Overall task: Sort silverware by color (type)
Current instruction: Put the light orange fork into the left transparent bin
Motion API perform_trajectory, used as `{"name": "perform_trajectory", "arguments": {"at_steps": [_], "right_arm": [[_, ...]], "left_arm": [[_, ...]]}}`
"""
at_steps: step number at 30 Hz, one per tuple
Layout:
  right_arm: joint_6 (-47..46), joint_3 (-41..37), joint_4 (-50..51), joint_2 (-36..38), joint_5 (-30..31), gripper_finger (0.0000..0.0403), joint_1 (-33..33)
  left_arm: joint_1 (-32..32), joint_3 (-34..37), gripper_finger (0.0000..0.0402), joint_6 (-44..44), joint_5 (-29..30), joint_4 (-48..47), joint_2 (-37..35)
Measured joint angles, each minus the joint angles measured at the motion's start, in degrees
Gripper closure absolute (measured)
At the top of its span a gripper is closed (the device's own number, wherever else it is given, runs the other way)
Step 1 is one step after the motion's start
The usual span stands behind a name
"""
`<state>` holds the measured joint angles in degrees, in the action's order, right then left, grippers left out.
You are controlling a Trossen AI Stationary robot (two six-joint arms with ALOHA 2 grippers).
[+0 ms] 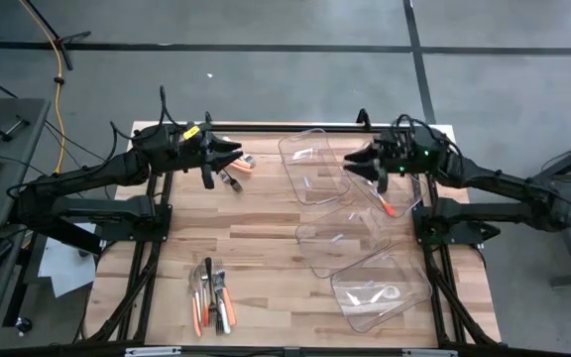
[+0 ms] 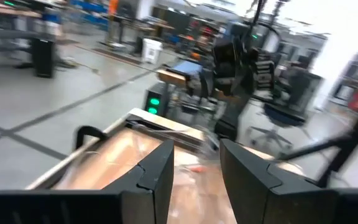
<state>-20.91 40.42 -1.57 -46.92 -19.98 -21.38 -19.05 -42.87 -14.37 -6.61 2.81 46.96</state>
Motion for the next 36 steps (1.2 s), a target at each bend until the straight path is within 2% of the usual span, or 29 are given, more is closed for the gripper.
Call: {"name": "perform_trajectory", "arguments": {"at_steps": [6, 10, 25, 36], "right_arm": [[10.74, -0.02, -3.98, -1.66, 1.96, 0.0242, 5.52], [10.48, -0.02, -4.54, -2.27, 4.53, 0.0242, 6.16], [10.83, -0.02, -6.4, -2.24, 4.62, 0.0242, 6.13], [10.89, -0.02, -6.4, -2.24, 4.62, 0.0242, 6.13]], "left_arm": [[-0.02, 0.0, 0.0284, -0.02, -1.05, 0.02, 0.0], [-0.03, 0.0, 0.0284, -0.02, -1.14, 0.02, 0.02], [-0.07, 0.0, 0.0284, -0.02, -1.21, -0.13, 0.0], [-0.07, 0.0, 0.0284, -0.04, -0.51, -3.56, 0.72]]}}
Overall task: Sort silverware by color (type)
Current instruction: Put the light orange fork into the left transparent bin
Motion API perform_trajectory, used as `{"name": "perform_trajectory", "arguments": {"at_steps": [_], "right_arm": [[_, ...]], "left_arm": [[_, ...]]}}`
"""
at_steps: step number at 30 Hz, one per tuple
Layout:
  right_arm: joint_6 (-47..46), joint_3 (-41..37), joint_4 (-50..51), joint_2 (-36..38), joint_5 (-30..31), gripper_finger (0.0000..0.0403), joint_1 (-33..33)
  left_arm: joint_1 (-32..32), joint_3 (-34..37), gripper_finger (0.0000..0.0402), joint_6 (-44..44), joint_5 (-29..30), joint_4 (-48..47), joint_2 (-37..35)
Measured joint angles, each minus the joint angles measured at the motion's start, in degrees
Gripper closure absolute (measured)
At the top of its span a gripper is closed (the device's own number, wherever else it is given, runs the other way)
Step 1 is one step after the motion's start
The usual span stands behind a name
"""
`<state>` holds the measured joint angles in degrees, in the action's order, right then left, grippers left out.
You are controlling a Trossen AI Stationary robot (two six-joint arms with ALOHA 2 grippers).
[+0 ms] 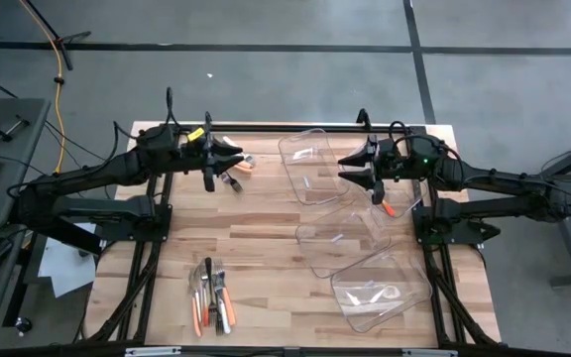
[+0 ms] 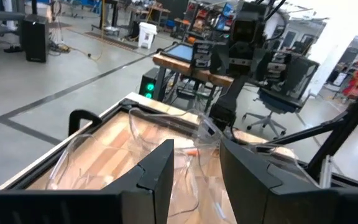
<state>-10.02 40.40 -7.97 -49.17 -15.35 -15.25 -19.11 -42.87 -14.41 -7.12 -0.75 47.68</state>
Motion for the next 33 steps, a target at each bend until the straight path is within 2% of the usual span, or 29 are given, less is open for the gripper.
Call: {"name": "perform_trajectory", "arguments": {"at_steps": [5, 11, 14, 20, 27, 30, 33], "right_arm": [[-0.02, 0.0, 0.0, 0.0, 1.68, 0.0242, 0.0], [-0.39, 0.0, 0.12, 0.0, 1.9, 0.0242, 0.0], [-0.39, 0.0, 0.66, 0.0, 1.9, 0.0242, 0.0], [-0.42, -0.02, 2.04, 0.0, 1.93, 0.0242, 0.0], [-0.42, -0.02, 2.75, 0.0, 2.16, 0.0242, 0.0], [-0.43, -0.02, 2.78, 0.0, 3.78, 0.0242, 0.0], [-0.43, -0.02, 2.8, 0.0, 5.48, 0.0242, 0.0]], "left_arm": [[-1.14, -0.87, 0.0284, -3.63, 4.46, -5.17, 3.98], [-5.59, -7.97, 0.0284, -4.36, 4.37, -26.31, 15.04], [-8.24, -10.56, 0.0284, -1.37, 4.02, -33.69, 21.56], [-10.18, -12.07, 0.0284, 18.91, 3.09, -34.85, 31.78], [-10.19, -12.07, 0.0284, 42.53, 9.47, -34.93, 38.8], [-10.45, -12.07, 0.0284, 50.17, 10.88, -33.99, 41.29], [-11.56, -12.08, 0.0284, 53.73, 11.01, -32.67, 43.66]]}}
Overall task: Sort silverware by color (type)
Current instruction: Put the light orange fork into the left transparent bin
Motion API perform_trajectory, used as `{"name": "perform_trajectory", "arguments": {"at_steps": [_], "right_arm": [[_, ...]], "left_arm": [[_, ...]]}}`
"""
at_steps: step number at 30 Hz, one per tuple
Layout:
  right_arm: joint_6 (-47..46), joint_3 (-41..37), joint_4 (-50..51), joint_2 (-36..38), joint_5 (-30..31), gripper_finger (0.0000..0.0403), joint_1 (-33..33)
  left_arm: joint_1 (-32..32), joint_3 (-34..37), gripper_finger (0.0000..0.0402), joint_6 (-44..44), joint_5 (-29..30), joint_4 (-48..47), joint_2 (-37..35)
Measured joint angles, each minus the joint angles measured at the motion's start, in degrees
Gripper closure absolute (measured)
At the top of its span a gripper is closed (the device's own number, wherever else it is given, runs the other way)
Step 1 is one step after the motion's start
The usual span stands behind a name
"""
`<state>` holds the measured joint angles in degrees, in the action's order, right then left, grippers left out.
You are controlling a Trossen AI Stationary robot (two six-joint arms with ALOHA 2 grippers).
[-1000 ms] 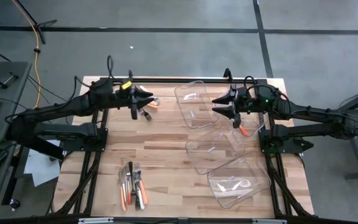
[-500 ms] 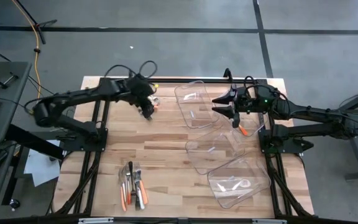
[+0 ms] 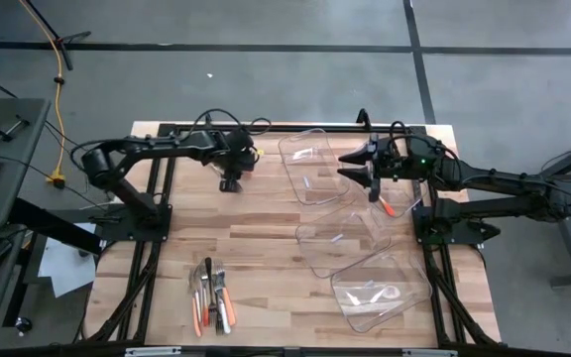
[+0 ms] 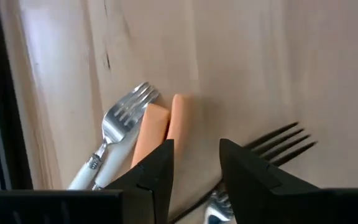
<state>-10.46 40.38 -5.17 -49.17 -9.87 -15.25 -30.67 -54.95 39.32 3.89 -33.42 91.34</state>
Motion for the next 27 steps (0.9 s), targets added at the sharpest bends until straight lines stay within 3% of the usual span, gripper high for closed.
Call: {"name": "perform_trajectory", "arguments": {"at_steps": [8, 27], "right_arm": [[-1.08, 0.0, 0.02, 0.0, 0.42, 0.0242, -0.02], [-2.56, 0.0, 0.2, 0.0, 0.37, 0.0242, -0.02]], "left_arm": [[-4.09, -0.01, 0.0284, 0.39, -1.93, 0.3, 4.44], [-7.21, 0.96, 0.0284, 7.44, -3.03, -0.64, 5.9]]}}
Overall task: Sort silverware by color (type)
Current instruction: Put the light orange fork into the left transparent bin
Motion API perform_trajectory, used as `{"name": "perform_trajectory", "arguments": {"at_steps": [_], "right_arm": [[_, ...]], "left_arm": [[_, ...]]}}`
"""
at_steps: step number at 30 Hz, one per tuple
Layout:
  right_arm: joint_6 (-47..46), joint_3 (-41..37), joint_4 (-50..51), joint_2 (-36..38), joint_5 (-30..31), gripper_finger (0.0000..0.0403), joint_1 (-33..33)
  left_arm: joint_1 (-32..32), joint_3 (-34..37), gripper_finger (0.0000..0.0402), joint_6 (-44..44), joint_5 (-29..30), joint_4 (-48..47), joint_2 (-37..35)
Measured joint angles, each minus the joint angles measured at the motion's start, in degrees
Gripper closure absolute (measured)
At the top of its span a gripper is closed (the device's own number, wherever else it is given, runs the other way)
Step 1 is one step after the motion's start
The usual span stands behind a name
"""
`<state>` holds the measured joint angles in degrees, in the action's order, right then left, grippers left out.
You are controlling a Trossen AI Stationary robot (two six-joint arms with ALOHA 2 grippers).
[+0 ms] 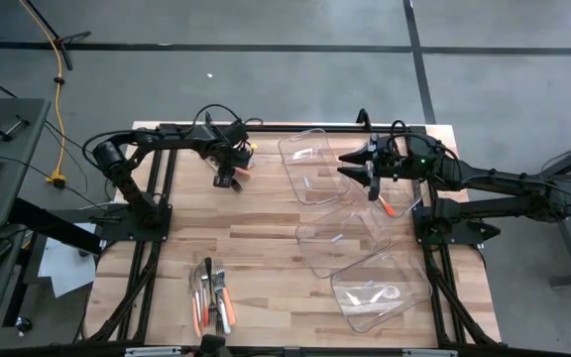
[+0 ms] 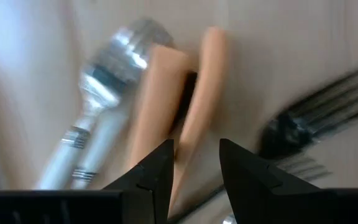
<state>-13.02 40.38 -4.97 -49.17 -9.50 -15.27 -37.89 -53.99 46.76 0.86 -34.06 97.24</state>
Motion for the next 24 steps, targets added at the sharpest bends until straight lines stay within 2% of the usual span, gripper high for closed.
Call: {"name": "perform_trajectory", "arguments": {"at_steps": [15, 18, 22, 24], "right_arm": [[0.0, 0.0, 0.02, -0.02, -0.02, 0.0242, 0.02], [0.0, 0.0, 0.02, -0.02, -0.02, 0.0242, 0.01], [0.02, 0.0, 0.02, -0.02, -0.02, 0.0242, 0.0], [0.0, 0.0, 0.02, -0.02, -0.02, 0.0242, 0.0]], "left_arm": [[0.46, 0.02, 0.0288, -0.09, 0.73, -0.53, 1.14], [0.46, 0.02, 0.0311, 0.0, 1.2, -0.48, 1.14], [0.46, 0.01, 0.0371, -0.19, 1.3, -0.29, 1.06], [0.46, -0.02, 0.0386, -0.95, 1.31, -0.27, 1.03]]}}
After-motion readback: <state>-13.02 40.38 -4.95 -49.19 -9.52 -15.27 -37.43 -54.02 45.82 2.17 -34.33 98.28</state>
